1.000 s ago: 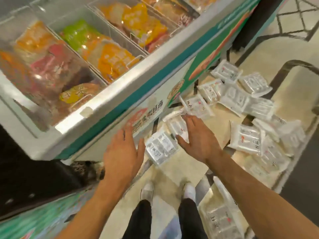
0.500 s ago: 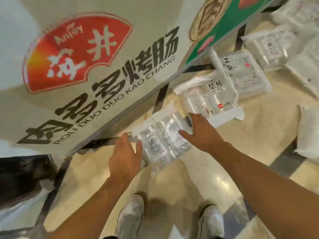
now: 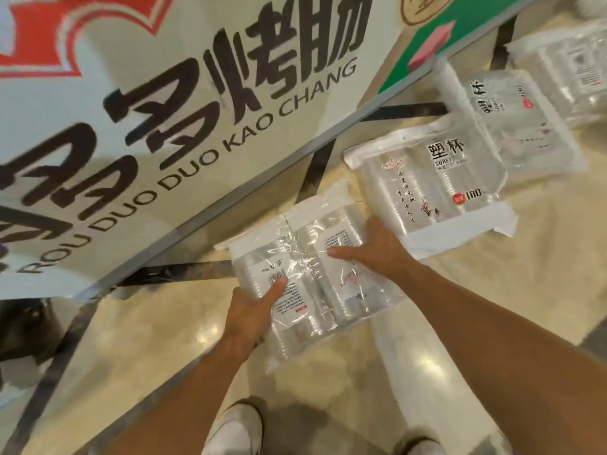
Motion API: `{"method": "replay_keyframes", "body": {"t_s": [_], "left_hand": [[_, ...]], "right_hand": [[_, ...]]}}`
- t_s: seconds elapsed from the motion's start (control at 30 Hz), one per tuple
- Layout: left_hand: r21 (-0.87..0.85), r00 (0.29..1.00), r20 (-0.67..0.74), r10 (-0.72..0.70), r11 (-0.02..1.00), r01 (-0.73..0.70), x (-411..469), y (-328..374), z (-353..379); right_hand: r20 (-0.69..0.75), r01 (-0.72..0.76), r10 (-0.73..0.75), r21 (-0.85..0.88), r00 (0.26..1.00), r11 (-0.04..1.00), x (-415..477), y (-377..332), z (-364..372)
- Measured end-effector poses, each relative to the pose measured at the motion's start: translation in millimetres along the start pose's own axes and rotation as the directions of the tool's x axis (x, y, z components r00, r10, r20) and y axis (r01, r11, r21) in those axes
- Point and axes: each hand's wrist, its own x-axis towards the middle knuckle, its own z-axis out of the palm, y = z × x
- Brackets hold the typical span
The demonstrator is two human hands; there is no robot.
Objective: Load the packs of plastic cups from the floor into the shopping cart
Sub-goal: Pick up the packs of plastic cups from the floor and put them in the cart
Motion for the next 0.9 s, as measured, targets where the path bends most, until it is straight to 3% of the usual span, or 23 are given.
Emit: {"method": "replay_keyframes", "body": {"t_s": [0.17,0.43,0.6,0.73,0.9], "left_hand": [[-0.083,0.995,0.069,0.073,0.994,-0.067,-97,66,-26],[0.089,0.966,-0.026,0.256,0.964,-0.252,-332,223,-100],[0.096,0.930,-0.121,0.346,0.937,-0.336,-475,305,-159],[0.024,0.914,-0.227,0.336,0.940,-0.339,-579,325,-220],[-0.080,0.866,-0.431,0.253,0.945,-0.316,-699,307,-306]], "right_hand": [[-0.034,-0.014,0.019,0.142,0.999,0.990,-109,-51,-60],[-0.131,0.076,-0.043,0.262,0.990,0.962,-342,-192,-174],[-0.123,0.152,-0.124,0.252,0.985,0.956,-473,-294,-223],[-0.066,0.256,-0.248,0.201,0.967,0.945,-564,-367,-235],[0.131,0.422,-0.428,0.072,0.894,0.904,-660,-467,-207]]}}
